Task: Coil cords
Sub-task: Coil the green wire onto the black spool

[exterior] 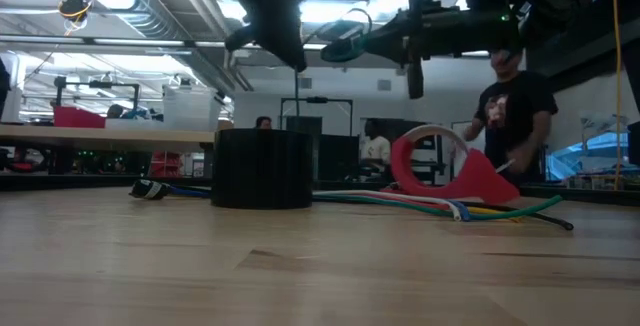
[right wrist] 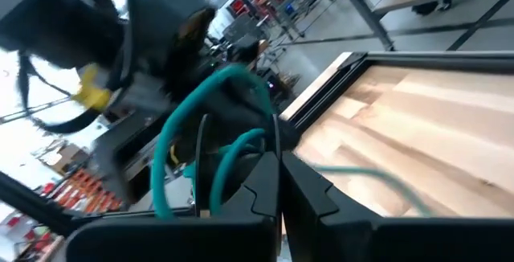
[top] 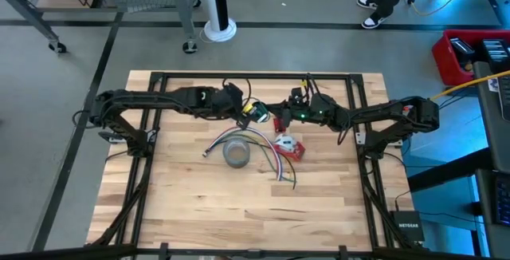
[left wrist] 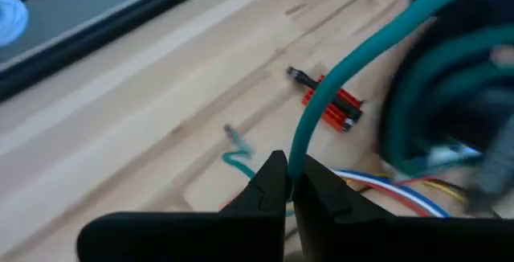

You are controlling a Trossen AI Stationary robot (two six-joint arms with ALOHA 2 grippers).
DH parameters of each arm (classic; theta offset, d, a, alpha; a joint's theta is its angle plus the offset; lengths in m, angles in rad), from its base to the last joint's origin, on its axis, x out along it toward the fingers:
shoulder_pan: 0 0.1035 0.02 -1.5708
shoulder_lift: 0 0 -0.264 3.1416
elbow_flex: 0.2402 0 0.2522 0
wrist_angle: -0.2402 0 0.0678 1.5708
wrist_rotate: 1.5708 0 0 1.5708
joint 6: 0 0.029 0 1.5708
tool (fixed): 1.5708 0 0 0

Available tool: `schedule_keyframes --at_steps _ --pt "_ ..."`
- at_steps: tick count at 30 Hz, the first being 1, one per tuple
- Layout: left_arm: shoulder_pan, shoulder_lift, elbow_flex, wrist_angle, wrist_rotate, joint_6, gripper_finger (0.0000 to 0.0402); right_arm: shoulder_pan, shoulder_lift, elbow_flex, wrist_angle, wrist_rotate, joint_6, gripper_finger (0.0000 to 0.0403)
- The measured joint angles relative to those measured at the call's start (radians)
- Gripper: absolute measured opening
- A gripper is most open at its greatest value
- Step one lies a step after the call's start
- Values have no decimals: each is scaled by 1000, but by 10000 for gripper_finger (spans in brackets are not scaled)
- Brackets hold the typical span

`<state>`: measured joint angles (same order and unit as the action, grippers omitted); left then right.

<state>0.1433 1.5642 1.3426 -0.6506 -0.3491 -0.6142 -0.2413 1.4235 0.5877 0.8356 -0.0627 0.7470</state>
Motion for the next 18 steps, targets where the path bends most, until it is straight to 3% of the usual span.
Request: schedule_keyframes --at_steps 18 --pt "142 -2 0 -106 36 68 1 0 1 0 0 -79 36 7"
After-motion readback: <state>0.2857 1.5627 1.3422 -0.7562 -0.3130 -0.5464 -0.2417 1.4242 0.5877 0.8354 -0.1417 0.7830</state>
